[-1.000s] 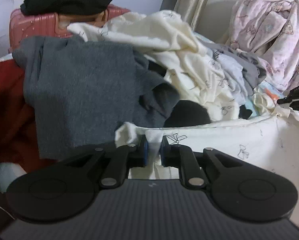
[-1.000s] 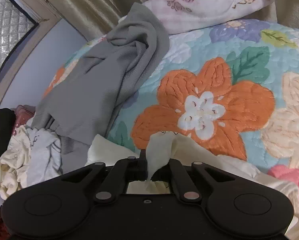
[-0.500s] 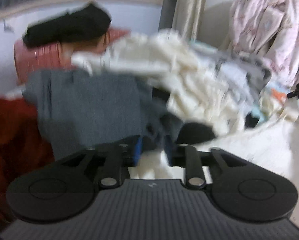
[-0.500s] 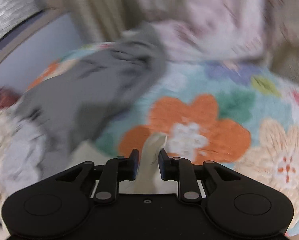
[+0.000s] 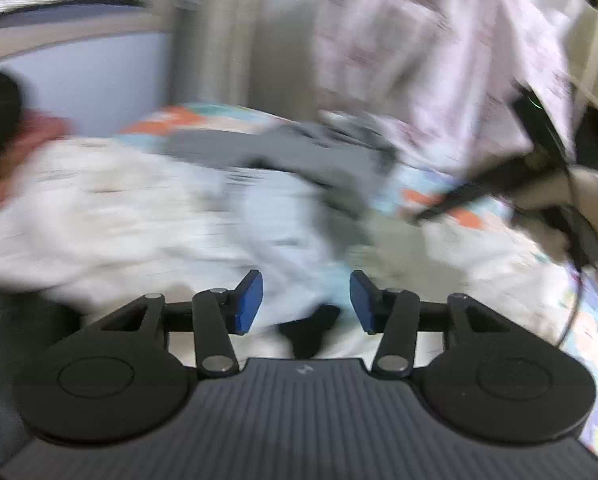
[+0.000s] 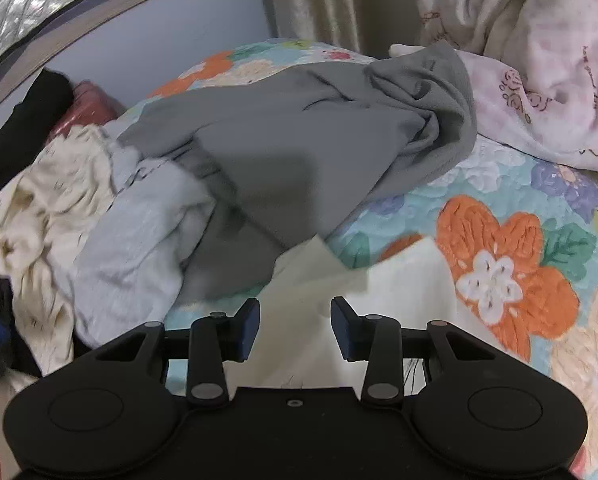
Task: Fold clothes
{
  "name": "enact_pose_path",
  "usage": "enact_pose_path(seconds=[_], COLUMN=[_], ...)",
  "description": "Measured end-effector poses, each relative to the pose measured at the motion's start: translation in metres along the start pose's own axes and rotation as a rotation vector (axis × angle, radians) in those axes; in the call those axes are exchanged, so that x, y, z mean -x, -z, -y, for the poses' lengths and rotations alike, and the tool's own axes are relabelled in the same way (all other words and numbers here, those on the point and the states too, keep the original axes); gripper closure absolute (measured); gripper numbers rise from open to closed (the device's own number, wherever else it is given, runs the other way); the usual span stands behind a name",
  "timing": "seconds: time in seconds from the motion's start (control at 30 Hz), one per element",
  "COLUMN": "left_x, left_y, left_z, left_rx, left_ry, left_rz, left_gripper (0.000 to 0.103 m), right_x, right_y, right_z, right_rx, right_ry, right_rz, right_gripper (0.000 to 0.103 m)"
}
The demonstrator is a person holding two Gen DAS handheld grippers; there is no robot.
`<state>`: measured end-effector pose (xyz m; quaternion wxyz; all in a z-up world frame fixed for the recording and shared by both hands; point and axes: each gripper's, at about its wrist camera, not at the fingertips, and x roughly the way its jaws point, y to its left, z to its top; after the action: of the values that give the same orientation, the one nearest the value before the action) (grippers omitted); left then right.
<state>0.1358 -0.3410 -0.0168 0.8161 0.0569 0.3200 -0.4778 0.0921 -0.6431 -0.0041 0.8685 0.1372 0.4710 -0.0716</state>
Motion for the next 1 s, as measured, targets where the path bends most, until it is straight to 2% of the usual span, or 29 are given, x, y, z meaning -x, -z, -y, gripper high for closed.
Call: enact_pose_path(seconds=[0.07,0.17,0.2,0.3,0.47,0.5,0.53,0.57,0.63,0.7,0.8,0.87,0.9,0.97,1.0], left_x=[-0.038,-0.088,-0.100,-0.119,-0.136,-0.137,-0.140,-0.142,-0.147,-0.149,-0.155,-0.158,-0.159,-0.162,-0.164], left_y=[-0.005,-0.007,-0.007,-0.006,-0.007,-0.008,-0.009,-0.009,-0.010,-0.010,-0.011,-0.012,-0.013,-0.015,-0.016], left_z=[0.014,0.022,0.022,0.021,0.016,0.017,0.018,0.020,0.022,0.024,0.021,0.018,0.016,0.013,0.013], left_rx=[-0.041,-0.021,-0.010,-0.012,-0.003,-0.011,-0.020,-0.024,-0.030,-0.037,-0.025,-0.004,0.013,0.048,0.052], left_ry=[0.050,0.125,0.129,0.117,0.154,0.161,0.170,0.174,0.173,0.173,0.186,0.211,0.224,0.247,0.230], left_rz=[-0.037,-0.104,-0.121,-0.155,-0.178,-0.183,-0.188,-0.189,-0.183,-0.166,-0.146,-0.123,-0.111,-0.099,-0.097], left_gripper=[0.054,0.054,0.055,0.054,0.053,0.051,0.045,0.043,0.043,0.043,0.043,0.047,0.050,0.081,0.082], right_x=[-0.008,-0.026,-0.032,-0.051,-0.087,-0.092,-0.093,-0.089,-0.080,-0.060,-0.024,-0.004,0.002,0.011,0.012], right_y=[-0.010,-0.025,-0.029,-0.039,-0.039,-0.036,-0.033,-0.030,-0.025,-0.024,-0.032,-0.035,-0.036,-0.038,-0.038], right_z=[0.005,-0.001,-0.002,-0.003,0.005,0.006,0.006,0.005,0.002,0.005,0.021,0.028,0.029,0.029,0.030], right_rx=[0.005,0.084,0.108,0.136,0.111,0.108,0.122,0.145,0.191,0.204,0.125,0.109,0.109,0.113,0.117], right_ry=[-0.004,0.002,0.005,-0.001,0.002,0.005,-0.001,0.004,0.014,0.036,0.076,0.089,0.089,0.085,0.076], right_rz=[0.000,-0.022,-0.034,-0.077,-0.149,-0.153,-0.146,-0.123,-0.077,0.009,0.170,0.243,0.270,0.305,0.308], right_gripper=[0.059,0.059,0.058,0.058,0.057,0.057,0.063,0.100,0.101,0.102,0.102,0.102,0.102,0.102,0.102])
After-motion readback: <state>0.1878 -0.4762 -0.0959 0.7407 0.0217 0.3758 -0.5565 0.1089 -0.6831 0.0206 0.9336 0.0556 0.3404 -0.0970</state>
